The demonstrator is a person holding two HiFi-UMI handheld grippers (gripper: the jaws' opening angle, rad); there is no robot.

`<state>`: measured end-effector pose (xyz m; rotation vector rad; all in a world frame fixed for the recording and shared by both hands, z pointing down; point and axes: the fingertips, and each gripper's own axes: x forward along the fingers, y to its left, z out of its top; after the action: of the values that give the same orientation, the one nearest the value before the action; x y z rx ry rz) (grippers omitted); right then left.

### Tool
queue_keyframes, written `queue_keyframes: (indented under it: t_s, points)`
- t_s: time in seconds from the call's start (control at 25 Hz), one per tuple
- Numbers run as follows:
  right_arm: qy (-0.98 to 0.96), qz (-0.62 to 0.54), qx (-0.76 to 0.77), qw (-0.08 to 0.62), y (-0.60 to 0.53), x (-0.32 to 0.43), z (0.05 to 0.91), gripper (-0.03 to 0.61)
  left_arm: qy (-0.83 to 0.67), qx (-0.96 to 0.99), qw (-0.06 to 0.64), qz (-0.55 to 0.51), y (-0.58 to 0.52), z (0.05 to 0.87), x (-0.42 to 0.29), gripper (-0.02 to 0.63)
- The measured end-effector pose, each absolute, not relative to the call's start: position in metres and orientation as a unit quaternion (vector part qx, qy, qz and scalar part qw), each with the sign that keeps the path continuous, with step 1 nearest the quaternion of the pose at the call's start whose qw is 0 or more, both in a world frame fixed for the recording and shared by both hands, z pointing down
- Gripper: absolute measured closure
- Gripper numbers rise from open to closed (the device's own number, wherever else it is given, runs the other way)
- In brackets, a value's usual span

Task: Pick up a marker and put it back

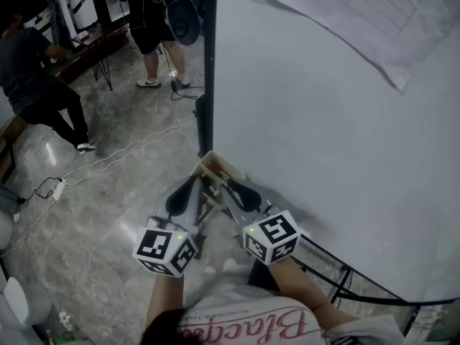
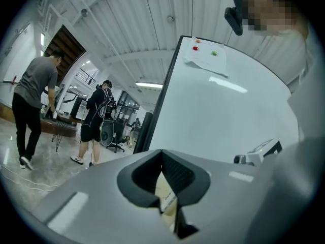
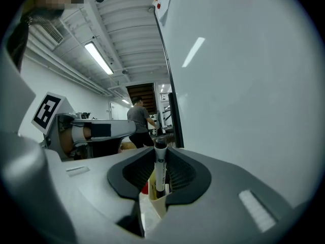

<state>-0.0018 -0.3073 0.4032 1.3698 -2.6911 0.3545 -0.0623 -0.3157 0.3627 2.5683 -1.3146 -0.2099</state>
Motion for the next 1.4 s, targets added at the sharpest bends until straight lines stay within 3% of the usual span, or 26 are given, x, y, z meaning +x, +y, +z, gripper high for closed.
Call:
queue_keyframes:
  t_s: [0.32, 0.92, 1.4]
  points:
    - [-0.874, 0.14, 0.463, 0.04, -0.314, 0.005, 0.417, 0.498, -0.45, 0.881, 0.132, -0.066, -0.318, 0.371, -0.06, 0.614]
    - [-0.857, 0.138, 0.486, 0.101, -0.309, 0.025, 0.43, 0.448, -0.417, 0.898, 0.129, -0.059, -0.319, 0.367, -0.043, 0.614]
    - [-0.876, 0.023, 0.482, 0.006, -0.299, 0.033, 0.321, 0.443, -0.409, 0.904, 0.102, -0.071, -0.315, 0.345, -0.038, 0.614]
